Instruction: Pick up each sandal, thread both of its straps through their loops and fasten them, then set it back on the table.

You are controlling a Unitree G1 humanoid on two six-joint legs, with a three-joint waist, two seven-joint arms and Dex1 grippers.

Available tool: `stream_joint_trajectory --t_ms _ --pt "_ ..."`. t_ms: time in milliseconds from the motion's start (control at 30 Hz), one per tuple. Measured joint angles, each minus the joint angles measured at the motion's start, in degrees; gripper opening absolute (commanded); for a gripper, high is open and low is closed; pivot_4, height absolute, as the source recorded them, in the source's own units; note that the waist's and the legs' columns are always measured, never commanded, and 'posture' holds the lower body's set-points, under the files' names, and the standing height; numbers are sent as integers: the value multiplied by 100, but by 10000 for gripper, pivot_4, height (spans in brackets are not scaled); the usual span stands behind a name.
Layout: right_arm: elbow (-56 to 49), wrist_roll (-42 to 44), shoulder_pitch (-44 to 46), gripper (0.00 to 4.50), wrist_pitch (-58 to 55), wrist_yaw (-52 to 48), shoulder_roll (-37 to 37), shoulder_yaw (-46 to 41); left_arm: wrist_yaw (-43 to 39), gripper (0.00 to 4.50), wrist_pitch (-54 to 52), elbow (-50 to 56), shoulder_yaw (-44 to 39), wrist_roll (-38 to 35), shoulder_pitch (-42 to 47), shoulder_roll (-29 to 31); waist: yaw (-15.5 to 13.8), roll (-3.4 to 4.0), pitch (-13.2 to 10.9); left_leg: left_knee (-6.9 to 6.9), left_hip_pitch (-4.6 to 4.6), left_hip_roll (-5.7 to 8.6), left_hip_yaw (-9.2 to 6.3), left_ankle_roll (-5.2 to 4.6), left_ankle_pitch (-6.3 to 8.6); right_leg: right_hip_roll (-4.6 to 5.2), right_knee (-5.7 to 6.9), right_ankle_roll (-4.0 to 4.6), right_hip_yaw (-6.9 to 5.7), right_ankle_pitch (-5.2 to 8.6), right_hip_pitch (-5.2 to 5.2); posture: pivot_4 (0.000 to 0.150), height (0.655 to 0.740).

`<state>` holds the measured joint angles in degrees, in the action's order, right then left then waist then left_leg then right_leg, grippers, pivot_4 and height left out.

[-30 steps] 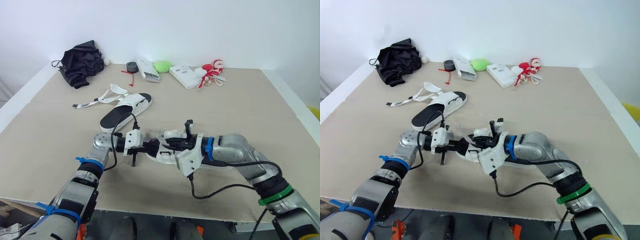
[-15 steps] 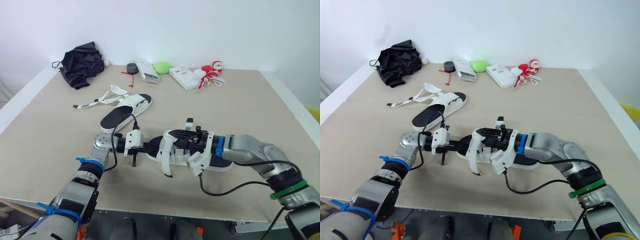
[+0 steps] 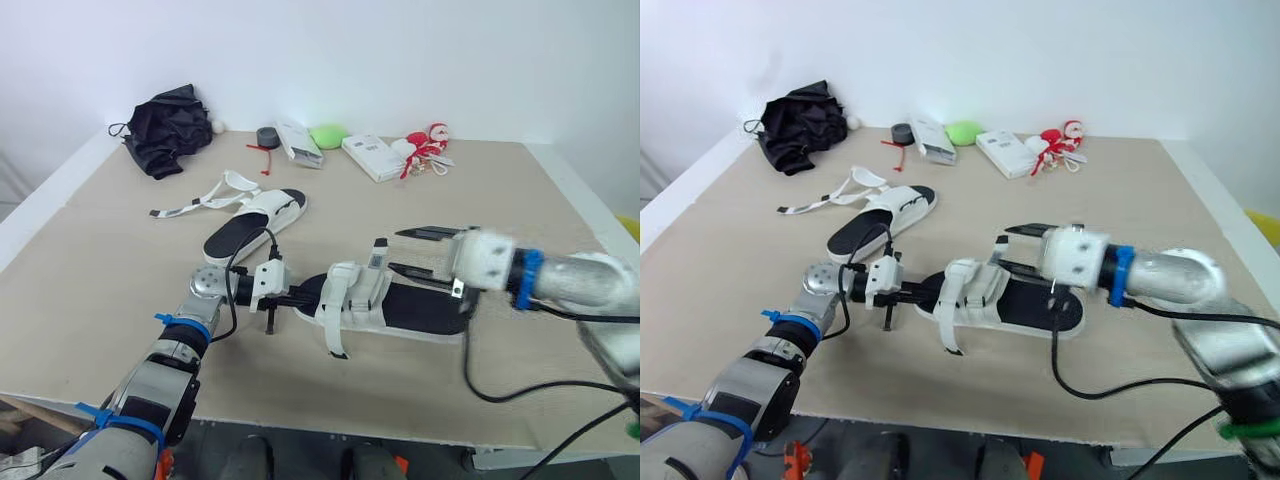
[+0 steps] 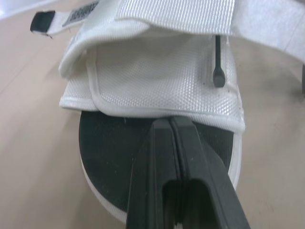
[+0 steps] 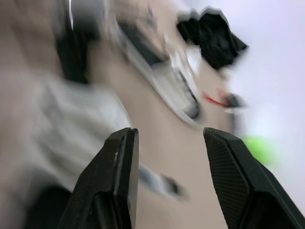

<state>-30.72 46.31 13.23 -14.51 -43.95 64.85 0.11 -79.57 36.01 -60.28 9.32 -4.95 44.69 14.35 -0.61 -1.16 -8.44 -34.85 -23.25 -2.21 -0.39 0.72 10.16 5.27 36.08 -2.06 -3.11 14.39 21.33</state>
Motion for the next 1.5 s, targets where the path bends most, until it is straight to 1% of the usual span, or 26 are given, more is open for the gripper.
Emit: stream_joint_trajectory --t_ms 67,100,133,200,267,300,367,433,533,600,667,733,1000,1033,1067,1100,1133,1167,1200,1233,1400,1500 --pt "-796 1839 -545 23989 -986 371 200 -336 14 0 -4 -1 -4 0 -8 8 0 -2 -2 1 3 -32 -5 15 10 6 -9 12 -10 9 0 1500 7400" --pt "-911 2141 -660 23989 -1170 471 238 -351 18 0 -7 -3 -5 1 -7 11 2 -3 -2 0 3 -38 -2 17 11 8 -13 12 -10 10 0 1500 7400" --pt "-1090 2787 -1036 23989 -1523 748 342 -457 34 0 -12 -2 0 2 -10 -1 -1 -2 -3 2 -3 -41 -6 20 13 13 -28 12 -15 10 1 1500 7400" --pt "-1196 3507 -1457 23989 -2015 1121 423 -461 39 0 -15 -3 -8 1 -14 8 6 1 -3 8 -5 -50 0 28 17 17 -58 12 -19 9 2 1500 7400" --pt "-1146 4108 -1537 23989 -2412 1614 416 -423 44 0 -23 -7 -11 1 -17 25 8 13 -3 7 -5 -50 5 33 21 29 -79 10 -29 8 3 1500 7400" --pt "-1029 4339 -1490 23989 -2633 1959 381 -266 48 0 -27 -9 -12 1 -20 25 9 14 -2 8 -6 -51 6 34 21 29 -92 10 -31 8 2 1500 7400" --pt "-878 4380 -1402 23989 -2851 2301 264 -29 48 0 -27 -9 -13 1 -24 22 10 3 0 7 -8 -53 7 35 22 30 -103 10 -35 8 2 1500 7400" --pt "-503 4426 -985 23989 -3305 2976 -106 495 32 0 -26 -7 -20 -2 -33 30 11 -2 2 7 -6 -53 19 36 22 36 -105 9 -35 8 3 1500 7400" --pt "-5 4564 -433 23989 -3793 3681 -562 982 30 0 -25 1 -20 -7 -38 -13 9 18 7 7 -10 -46 47 34 22 35 -105 -17 -36 -10 9 1500 7400" --pt "188 4610 -89 23989 -4049 3933 -776 1154 11 0 -25 7 -23 -11 -31 -16 6 21 11 6 -10 -47 49 33 21 28 -104 -18 -38 -12 8 1500 7400" --pt "380 4555 410 23989 -4402 4090 -1084 1375 -21 0 -25 8 -21 -14 -25 -19 4 25 15 7 -10 -46 55 33 22 22 -104 -19 -40 -12 7 1500 7400" --pt "456 4515 641 23989 -4647 4156 -1311 1478 -50 0 -25 10 -21 -14 -19 -43 -14 34 24 7 -19 -49 55 32 23 16 -103 -19 -47 -13 6 1500 7400" --pt "704 4275 1028 23989 -5215 4190 -1749 1555 -71 0 -25 17 -24 -15 -21 -32 -17 47 35 7 -20 -51 54 28 24 11 -103 -19 -50 -14 7 1500 7400" --pt "816 4081 1111 20041 -5323 4188 -1869 1576 -69 0 -25 17 -25 -15 -22 -19 -13 47 38 7 -18 -52 55 28 24 11 -103 -19 -51 -14 7 1500 7400" --pt "877 3989 1142 18881 -5355 4189 -1926 1586 -69 0 -25 17 -25 -15 -21 -18 -13 49 39 7 -18 -53 53 28 24 11 -103 -19 -51 -14 9 1500 7400" --pt "933 3883 1158 16012 -5400 4188 -1986 1592 -69 0 -25 18 -25 -15 -20 -19 -13 49 39 7 -20 -54 53 28 24 11 -103 -19 -51 -14 9 1500 7400" --pt "1002 3715 1172 12212 -5462 4182 -2077 1601 -68 0 -25 18 -25 -16 -21 -19 -13 48 39 7 -19 -55 53 28 24 11 -103 -19 -51 -14 9 1500 7400" --pt "1058 3524 1174 6592 -5527 4177 -2172 1601 -68 0 -26 19 -25 -15 -20 -18 -13 48 40 7 -19 -55 54 28 25 11 -103 -19 -51 -14 9 1500 7400" --pt "1076 3427 1174 2146 -5553 4164 -2217 1600 -68 0 -25 20 -25 -16 -20 -18 -13 50 41 7 -20 -54 54 28 25 12 -103 -19 -51 -14 10 1500 7400" --pt "1081 3373 1174 395 -5568 4152 -2243 1600 -69 0 -26 21 -25 -16 -20 -18 -13 50 41 7 -19 -54 54 28 24 11 -103 -19 -51 -14 10 1500 7400" --pt "1063 3041 1168 395 -5688 3788 -2338 1529 -74 0 -25 22 -25 -16 -18 -13 -13 50 42 8 -19 -54 53 28 25 9 -103 -19 -52 -14 9 1500 7400" --pt "1077 3254 1162 395 -5776 3594 -2361 1252 -69 0 -25 21 -25 -15 -14 -8 -13 49 40 8 -20 -57 50 27 25 10 -103 -19 -52 -14 12 1500 7400"
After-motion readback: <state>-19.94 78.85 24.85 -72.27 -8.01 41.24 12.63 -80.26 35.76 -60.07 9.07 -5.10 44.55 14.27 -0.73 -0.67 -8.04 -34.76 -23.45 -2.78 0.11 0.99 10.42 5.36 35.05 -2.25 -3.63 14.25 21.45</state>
